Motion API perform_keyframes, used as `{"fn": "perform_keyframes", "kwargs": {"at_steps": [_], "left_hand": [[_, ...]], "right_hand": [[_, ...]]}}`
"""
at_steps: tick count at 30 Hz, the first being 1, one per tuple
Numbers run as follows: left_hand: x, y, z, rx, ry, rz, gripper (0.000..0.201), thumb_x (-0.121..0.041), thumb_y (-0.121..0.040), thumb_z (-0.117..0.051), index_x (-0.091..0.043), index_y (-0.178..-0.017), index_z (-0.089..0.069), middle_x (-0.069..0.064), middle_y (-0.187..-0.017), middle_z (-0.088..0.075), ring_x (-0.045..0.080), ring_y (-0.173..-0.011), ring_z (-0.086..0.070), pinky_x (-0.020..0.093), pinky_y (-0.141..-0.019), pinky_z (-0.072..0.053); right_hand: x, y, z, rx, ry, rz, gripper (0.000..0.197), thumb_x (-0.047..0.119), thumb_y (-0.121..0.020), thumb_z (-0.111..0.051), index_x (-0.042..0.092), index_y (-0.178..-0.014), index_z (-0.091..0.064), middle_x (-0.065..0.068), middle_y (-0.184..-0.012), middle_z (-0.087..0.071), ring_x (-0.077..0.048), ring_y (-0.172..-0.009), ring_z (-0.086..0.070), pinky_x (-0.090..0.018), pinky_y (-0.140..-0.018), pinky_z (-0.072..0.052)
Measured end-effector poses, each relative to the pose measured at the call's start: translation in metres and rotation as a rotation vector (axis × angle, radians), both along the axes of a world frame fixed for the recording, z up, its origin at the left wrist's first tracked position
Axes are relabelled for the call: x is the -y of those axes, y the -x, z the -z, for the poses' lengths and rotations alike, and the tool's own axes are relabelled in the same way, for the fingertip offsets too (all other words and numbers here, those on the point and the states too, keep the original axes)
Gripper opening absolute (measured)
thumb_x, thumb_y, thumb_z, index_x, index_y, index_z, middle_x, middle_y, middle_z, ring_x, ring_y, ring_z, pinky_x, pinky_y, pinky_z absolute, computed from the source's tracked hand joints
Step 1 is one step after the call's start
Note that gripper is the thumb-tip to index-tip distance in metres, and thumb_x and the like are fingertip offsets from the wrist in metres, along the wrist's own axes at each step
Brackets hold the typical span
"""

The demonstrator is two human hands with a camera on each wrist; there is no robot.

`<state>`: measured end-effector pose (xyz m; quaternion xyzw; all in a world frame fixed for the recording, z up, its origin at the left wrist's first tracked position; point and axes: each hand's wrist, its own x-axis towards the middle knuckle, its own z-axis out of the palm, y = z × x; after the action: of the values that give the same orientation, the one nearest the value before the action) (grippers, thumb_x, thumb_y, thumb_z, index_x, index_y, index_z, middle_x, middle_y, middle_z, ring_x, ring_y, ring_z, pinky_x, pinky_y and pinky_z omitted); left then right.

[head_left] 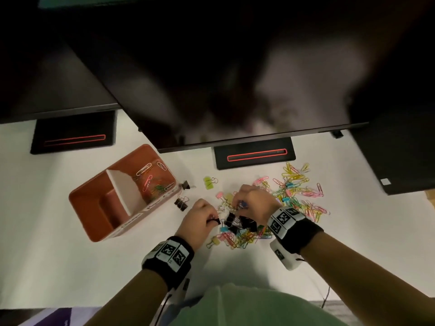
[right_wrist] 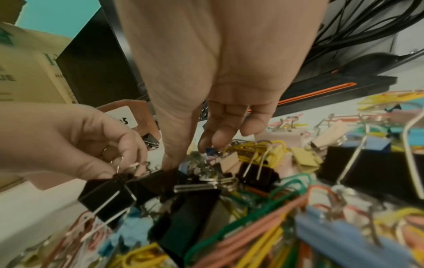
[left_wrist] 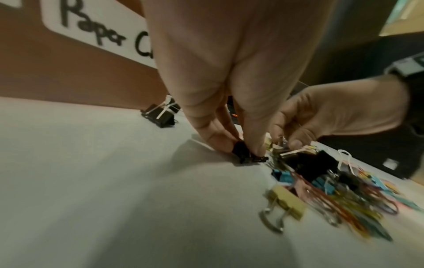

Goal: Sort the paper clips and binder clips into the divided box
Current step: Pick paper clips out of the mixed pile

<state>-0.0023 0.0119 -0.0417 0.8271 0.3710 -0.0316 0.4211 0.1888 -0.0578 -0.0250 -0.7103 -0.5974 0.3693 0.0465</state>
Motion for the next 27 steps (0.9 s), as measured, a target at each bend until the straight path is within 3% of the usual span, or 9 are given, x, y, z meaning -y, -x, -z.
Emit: {"fn": "perform_keyframes", "kwargs": {"at_steps": [4, 6, 8, 10, 12, 16, 19, 22, 27], "left_hand": [[-0.008, 0.008, -0.006, 0.059, 0.02, -0.138, 0.011, -0.006, -0.076, -0.071, -0.007, -0.086, -0.066, -0.001, -0.096, -0.053, 0.01, -0.079, -0.058, 0.006, -0.078, -0.045], [-0.014, 0.012, -0.008, 0.078, 0.0, -0.2, 0.011, -0.007, -0.076, -0.072, -0.01, -0.085, -0.066, -0.003, -0.096, -0.053, 0.006, -0.076, -0.058, 0.002, -0.074, -0.043], [-0.02, 0.016, -0.008, 0.077, -0.034, -0.26, 0.012, -0.008, -0.076, -0.072, -0.013, -0.084, -0.065, -0.002, -0.096, -0.054, 0.005, -0.075, -0.057, 0.004, -0.073, -0.044], [-0.023, 0.019, -0.007, 0.065, -0.069, -0.295, 0.012, -0.007, -0.075, -0.072, -0.012, -0.083, -0.065, 0.0, -0.097, -0.054, 0.008, -0.075, -0.058, 0.017, -0.077, -0.05], [-0.021, 0.021, -0.006, 0.053, -0.116, -0.267, 0.016, -0.006, -0.076, -0.071, -0.011, -0.09, -0.066, 0.002, -0.102, -0.055, 0.012, -0.082, -0.058, 0.027, -0.083, -0.051], [-0.008, 0.019, -0.01, 0.071, -0.255, -0.124, 0.026, -0.011, -0.079, -0.068, -0.017, -0.104, -0.064, 0.001, -0.116, -0.052, 0.014, -0.107, -0.049, 0.025, -0.095, -0.04], [0.004, 0.009, -0.014, 0.083, -0.164, -0.055, 0.024, -0.014, -0.086, -0.059, -0.018, -0.11, -0.061, -0.002, -0.113, -0.053, 0.01, -0.1, -0.051, 0.023, -0.09, -0.042], [0.013, -0.008, -0.009, 0.059, -0.119, 0.04, 0.03, -0.009, -0.089, -0.053, -0.015, -0.118, -0.057, 0.0, -0.116, -0.053, 0.013, -0.094, -0.054, 0.025, -0.087, -0.047], [0.015, -0.026, 0.006, -0.005, -0.162, 0.119, 0.043, 0.005, -0.083, -0.051, -0.013, -0.121, -0.058, 0.005, -0.117, -0.055, 0.021, -0.098, -0.053, 0.033, -0.088, -0.049]], "right_hand": [[-0.005, -0.007, -0.004, -0.057, -0.011, 0.012, 0.007, 0.028, -0.083, -0.066, 0.023, -0.086, -0.068, 0.004, -0.098, -0.059, -0.011, -0.081, -0.055, -0.03, -0.078, -0.051], [-0.012, -0.01, -0.011, -0.08, -0.015, 0.04, 0.005, 0.027, -0.084, -0.064, 0.023, -0.083, -0.066, 0.005, -0.098, -0.061, -0.009, -0.078, -0.056, -0.029, -0.078, -0.052], [-0.022, -0.012, -0.016, -0.112, -0.026, 0.091, 0.007, 0.026, -0.087, -0.062, 0.02, -0.086, -0.064, 0.005, -0.098, -0.062, -0.008, -0.073, -0.055, -0.024, -0.072, -0.048], [-0.033, -0.012, -0.019, -0.139, -0.06, 0.137, 0.011, 0.028, -0.088, -0.06, 0.018, -0.091, -0.062, 0.006, -0.096, -0.065, -0.008, -0.072, -0.055, -0.022, -0.066, -0.044], [-0.04, -0.01, -0.017, -0.16, -0.078, 0.17, 0.013, 0.029, -0.089, -0.058, 0.02, -0.097, -0.061, 0.006, -0.096, -0.066, -0.009, -0.074, -0.056, -0.023, -0.067, -0.043], [-0.043, -0.013, -0.012, -0.176, -0.075, 0.191, 0.025, 0.027, -0.09, -0.056, 0.021, -0.115, -0.055, 0.006, -0.103, -0.065, -0.013, -0.078, -0.059, -0.028, -0.074, -0.049], [-0.036, -0.023, -0.007, -0.045, -0.05, 0.179, 0.026, 0.025, -0.089, -0.056, 0.025, -0.116, -0.055, 0.005, -0.109, -0.063, -0.012, -0.09, -0.057, -0.03, -0.083, -0.049], [-0.025, -0.027, -0.001, 0.099, 0.033, 0.104, 0.031, 0.034, -0.085, -0.058, 0.028, -0.116, -0.056, 0.006, -0.117, -0.059, -0.015, -0.106, -0.054, -0.035, -0.093, -0.045], [-0.018, -0.021, 0.006, 0.127, 0.058, 0.061, 0.028, 0.037, -0.084, -0.059, 0.03, -0.111, -0.058, 0.007, -0.112, -0.06, -0.016, -0.107, -0.053, -0.037, -0.093, -0.036]]}}
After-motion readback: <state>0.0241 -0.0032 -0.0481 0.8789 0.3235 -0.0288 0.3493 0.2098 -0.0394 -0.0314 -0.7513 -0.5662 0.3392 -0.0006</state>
